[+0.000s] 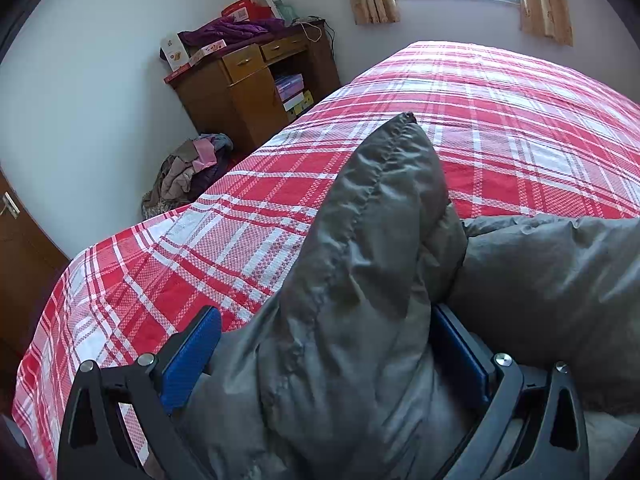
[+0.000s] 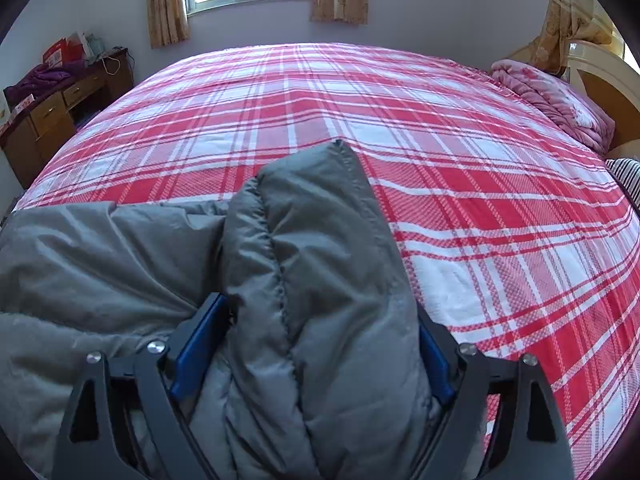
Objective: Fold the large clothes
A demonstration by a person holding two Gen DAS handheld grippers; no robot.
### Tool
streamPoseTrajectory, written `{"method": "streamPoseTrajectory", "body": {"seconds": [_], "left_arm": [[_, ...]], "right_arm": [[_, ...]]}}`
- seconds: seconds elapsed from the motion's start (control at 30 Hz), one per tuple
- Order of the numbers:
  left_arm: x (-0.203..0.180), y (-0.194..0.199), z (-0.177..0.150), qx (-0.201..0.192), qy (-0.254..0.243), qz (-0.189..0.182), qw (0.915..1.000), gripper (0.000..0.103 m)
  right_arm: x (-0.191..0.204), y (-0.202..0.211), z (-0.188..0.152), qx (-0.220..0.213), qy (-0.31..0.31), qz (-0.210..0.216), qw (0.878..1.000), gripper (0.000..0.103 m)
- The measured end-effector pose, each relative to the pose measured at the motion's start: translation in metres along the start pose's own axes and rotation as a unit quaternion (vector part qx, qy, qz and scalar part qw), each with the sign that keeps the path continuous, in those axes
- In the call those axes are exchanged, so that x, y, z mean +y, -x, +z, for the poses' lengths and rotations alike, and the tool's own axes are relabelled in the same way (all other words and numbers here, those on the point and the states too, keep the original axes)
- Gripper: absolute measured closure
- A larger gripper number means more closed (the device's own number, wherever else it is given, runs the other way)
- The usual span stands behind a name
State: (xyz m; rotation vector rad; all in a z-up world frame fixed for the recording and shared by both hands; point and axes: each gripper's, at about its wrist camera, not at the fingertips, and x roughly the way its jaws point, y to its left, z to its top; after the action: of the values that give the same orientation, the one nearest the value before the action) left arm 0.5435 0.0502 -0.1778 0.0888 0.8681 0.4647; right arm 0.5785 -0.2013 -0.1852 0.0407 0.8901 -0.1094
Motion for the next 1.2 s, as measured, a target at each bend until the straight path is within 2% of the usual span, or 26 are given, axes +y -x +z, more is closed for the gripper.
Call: {"method": "streamPoseTrajectory", "body": {"seconds": [0.13, 0.2, 0.23, 0.3, 0.37, 0.47, 0.53, 0.6, 0.7, 0.77, 0.87, 1.2], "left_arm": [[-0.002, 0.004, 0.004, 0.006, -0.011, 0.003, 0.9999, 0.001], [0.005, 0.016, 0.007, 0.015, -0.014, -0.012, 0.9997, 0.001], [0.013, 0.028, 0.008, 0.011, -0.008, -0.034, 0.9993, 0.001], [0.030, 0.055, 0.010, -0.017, 0.009, -0.067, 0.9976, 0.001], [0.046, 0.081, 0.011, -0.062, 0.022, -0.077, 0.9948, 0.001], [0.051, 0.083, 0.012, -0.082, 0.026, -0.068, 0.9940, 0.001], [0.047, 0.066, 0.012, -0.061, 0.019, -0.043, 0.9970, 0.001], [0.041, 0.048, 0.008, -0.036, 0.017, -0.033, 0.9987, 0.001], [0.036, 0.028, -0.006, -0.018, 0.020, -0.046, 0.9986, 0.001], [0.041, 0.022, -0.009, -0.017, 0.041, -0.071, 0.9965, 0.001], [0.043, 0.009, -0.009, 0.006, 0.062, -0.091, 0.9939, 0.001], [0.033, 0.005, -0.009, 0.017, 0.051, -0.071, 0.9960, 0.001]], "right_arm": [[0.001, -0.001, 0.001, 0.002, 0.002, -0.004, 1.000, 0.015], [0.002, -0.001, 0.002, 0.006, 0.006, -0.006, 1.000, 0.015], [0.002, 0.000, 0.004, 0.010, 0.007, -0.006, 1.000, 0.015], [0.004, 0.013, 0.008, 0.005, 0.019, -0.022, 1.000, 0.015], [0.011, 0.049, 0.011, -0.043, 0.021, -0.023, 0.999, 0.014], [0.031, 0.096, 0.013, -0.092, 0.005, 0.011, 0.996, 0.013], [0.055, 0.107, 0.011, -0.098, 0.010, 0.061, 0.993, 0.013], [0.083, 0.101, 0.006, -0.089, 0.034, 0.090, 0.991, 0.013], [0.113, 0.072, -0.008, -0.059, 0.068, 0.085, 0.992, 0.015], [0.116, 0.047, -0.017, -0.027, 0.068, 0.079, 0.994, 0.014], [0.114, 0.039, -0.022, -0.038, 0.062, 0.074, 0.995, 0.013], [0.124, 0.026, -0.026, -0.013, 0.085, 0.056, 0.995, 0.006]]}}
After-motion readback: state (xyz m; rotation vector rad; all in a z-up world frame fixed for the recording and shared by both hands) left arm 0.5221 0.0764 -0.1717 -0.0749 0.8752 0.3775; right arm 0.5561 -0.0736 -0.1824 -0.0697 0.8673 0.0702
